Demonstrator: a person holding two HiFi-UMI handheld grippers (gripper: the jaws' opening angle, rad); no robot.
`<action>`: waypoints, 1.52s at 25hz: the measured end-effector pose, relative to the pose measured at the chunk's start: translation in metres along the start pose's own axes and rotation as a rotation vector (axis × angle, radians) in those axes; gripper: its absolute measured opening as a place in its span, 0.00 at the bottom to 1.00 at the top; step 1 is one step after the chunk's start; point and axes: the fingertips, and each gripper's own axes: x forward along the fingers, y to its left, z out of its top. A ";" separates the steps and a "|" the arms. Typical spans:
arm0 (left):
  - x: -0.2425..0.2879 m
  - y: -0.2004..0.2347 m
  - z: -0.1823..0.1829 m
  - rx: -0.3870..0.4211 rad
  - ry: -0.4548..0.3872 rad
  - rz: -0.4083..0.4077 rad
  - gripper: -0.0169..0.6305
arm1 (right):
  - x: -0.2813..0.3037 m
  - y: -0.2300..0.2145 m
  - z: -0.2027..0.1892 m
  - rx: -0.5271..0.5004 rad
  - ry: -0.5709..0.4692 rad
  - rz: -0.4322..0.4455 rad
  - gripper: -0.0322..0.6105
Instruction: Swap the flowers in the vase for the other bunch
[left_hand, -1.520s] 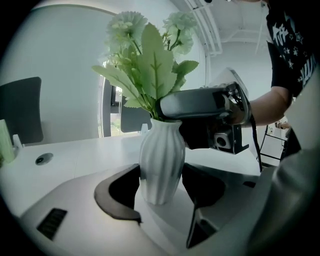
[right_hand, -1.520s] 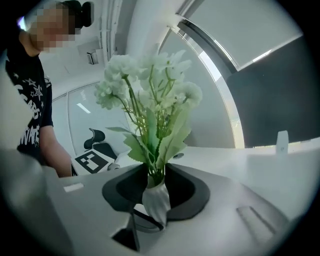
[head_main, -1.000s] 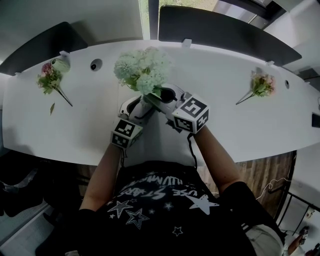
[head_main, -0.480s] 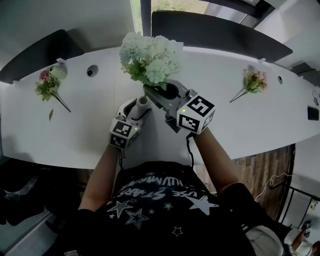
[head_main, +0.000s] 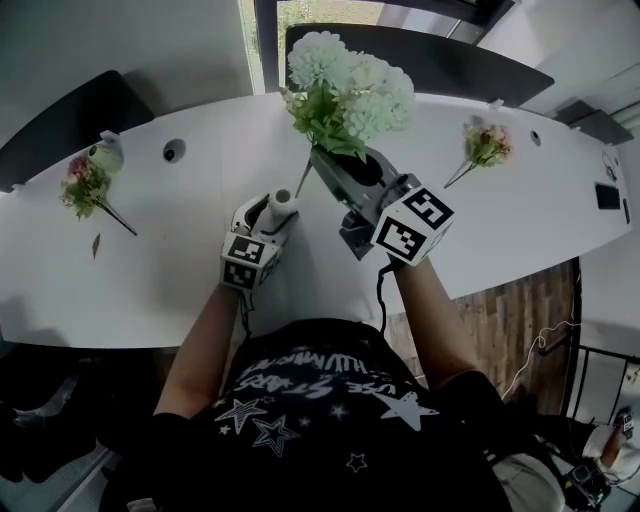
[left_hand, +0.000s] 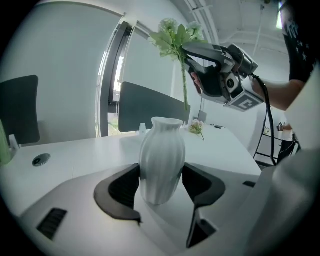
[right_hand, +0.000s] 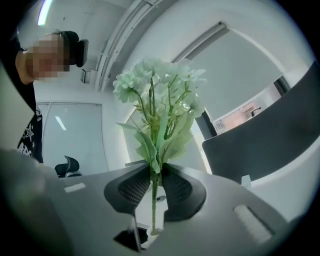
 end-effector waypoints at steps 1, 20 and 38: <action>0.000 0.002 -0.001 0.005 -0.004 -0.004 0.45 | -0.002 0.001 0.001 0.009 -0.010 -0.014 0.16; -0.048 0.004 -0.020 0.013 -0.029 -0.026 0.45 | -0.069 0.003 -0.025 0.052 -0.018 -0.301 0.16; -0.099 -0.017 -0.006 0.004 -0.178 -0.010 0.44 | -0.156 -0.025 -0.108 0.119 0.154 -0.620 0.16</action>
